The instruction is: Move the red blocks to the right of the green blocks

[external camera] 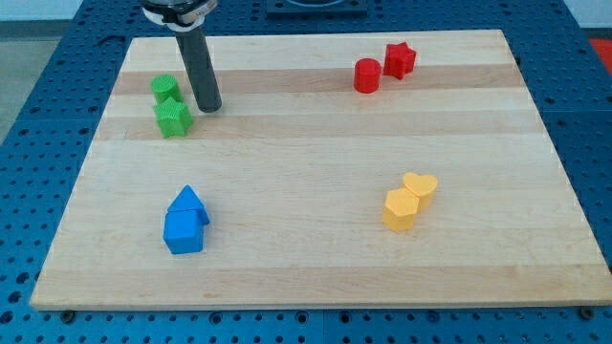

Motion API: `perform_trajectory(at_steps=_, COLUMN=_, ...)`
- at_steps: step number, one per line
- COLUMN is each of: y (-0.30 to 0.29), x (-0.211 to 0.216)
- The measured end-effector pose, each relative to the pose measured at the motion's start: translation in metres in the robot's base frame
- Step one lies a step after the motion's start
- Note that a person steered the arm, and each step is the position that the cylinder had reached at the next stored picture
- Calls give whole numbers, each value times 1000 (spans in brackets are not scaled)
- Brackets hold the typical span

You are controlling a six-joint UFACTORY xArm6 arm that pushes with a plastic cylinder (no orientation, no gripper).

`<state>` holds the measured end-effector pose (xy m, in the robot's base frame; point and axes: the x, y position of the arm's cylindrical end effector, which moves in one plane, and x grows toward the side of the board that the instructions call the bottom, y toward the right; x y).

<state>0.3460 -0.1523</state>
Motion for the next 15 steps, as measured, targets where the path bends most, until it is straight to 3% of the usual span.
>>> perform_trajectory(at_steps=1, y=21, x=-17)
perform_trajectory(at_steps=3, y=137, x=-138)
perform_trajectory(at_steps=4, y=227, x=-154)
perform_trajectory(at_steps=5, y=319, x=-139)
perform_trajectory(at_steps=6, y=328, x=-101)
perform_trajectory(at_steps=8, y=201, x=-61)
perform_trajectory(at_steps=9, y=194, x=-63)
perform_trajectory(at_steps=11, y=235, x=-123)
perform_trajectory(at_steps=14, y=162, x=-24)
perform_trajectory(at_steps=15, y=188, x=-53)
